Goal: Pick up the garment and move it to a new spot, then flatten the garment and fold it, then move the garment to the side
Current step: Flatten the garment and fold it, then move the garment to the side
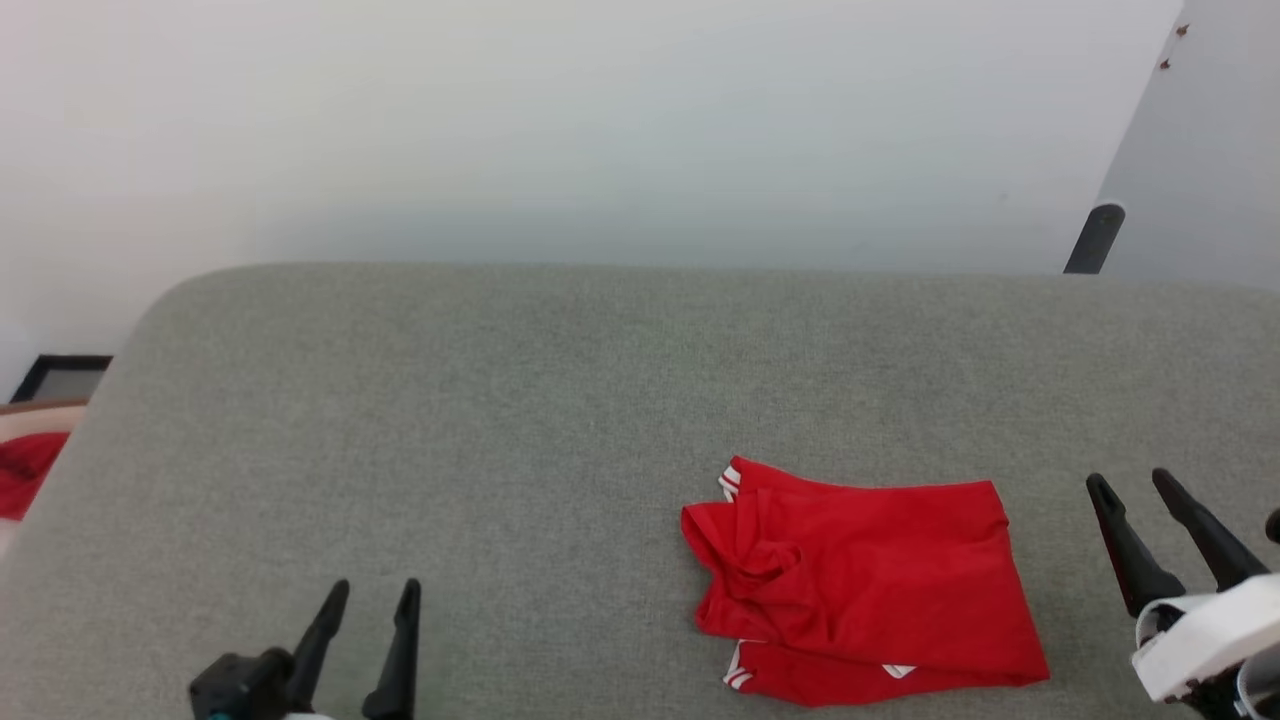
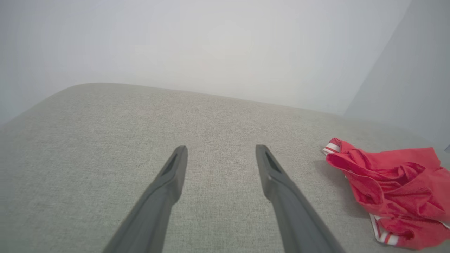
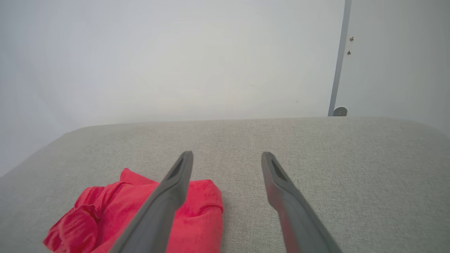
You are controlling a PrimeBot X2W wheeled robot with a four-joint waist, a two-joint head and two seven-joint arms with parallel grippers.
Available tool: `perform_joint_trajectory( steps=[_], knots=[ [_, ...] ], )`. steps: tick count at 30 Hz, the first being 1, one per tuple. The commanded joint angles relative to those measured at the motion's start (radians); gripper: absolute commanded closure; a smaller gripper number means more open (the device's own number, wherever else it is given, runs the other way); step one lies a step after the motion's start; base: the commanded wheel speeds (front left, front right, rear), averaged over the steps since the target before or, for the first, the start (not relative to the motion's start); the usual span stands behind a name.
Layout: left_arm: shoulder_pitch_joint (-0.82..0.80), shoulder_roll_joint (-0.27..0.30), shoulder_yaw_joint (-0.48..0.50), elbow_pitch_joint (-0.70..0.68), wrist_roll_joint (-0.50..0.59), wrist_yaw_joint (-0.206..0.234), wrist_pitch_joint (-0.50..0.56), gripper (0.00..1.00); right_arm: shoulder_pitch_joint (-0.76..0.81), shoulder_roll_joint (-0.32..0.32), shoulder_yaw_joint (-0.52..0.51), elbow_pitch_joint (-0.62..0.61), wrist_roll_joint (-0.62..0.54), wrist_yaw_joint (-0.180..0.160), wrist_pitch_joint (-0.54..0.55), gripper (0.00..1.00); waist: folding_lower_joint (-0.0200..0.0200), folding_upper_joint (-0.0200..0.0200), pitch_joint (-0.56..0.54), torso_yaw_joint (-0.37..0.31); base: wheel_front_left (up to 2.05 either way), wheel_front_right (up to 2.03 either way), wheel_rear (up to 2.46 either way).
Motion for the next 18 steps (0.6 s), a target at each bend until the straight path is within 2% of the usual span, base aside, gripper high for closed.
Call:
perform_joint_trajectory(
  steps=[1,8,14,18],
  knots=[
    [0.029,0.003,0.015,-0.030,0.016,-0.002,0.001,0.00,0.041,0.015,-0.035,-0.027,-0.026,0.000,-0.013,0.00,0.0000,0.0000,-0.021,0.003,0.00,0.00,0.00],
    [0.095,0.025,0.037,-0.097,0.042,-0.003,0.001,0.00,0.154,0.045,-0.128,-0.134,-0.105,0.000,0.002,0.00,0.0000,0.0000,-0.037,0.019,0.00,0.00,0.00],
    [0.177,0.033,0.048,-0.156,0.064,-0.002,0.001,0.00,0.309,0.085,-0.281,-0.268,-0.171,0.000,0.056,0.00,0.0000,0.0000,-0.056,0.037,0.00,0.00,0.00],
    [0.230,0.032,0.058,-0.197,0.069,0.009,0.001,0.00,0.399,0.136,-0.380,-0.361,-0.199,0.000,0.091,0.00,0.0000,0.0000,-0.057,0.043,0.00,0.00,0.00]
  ],
)
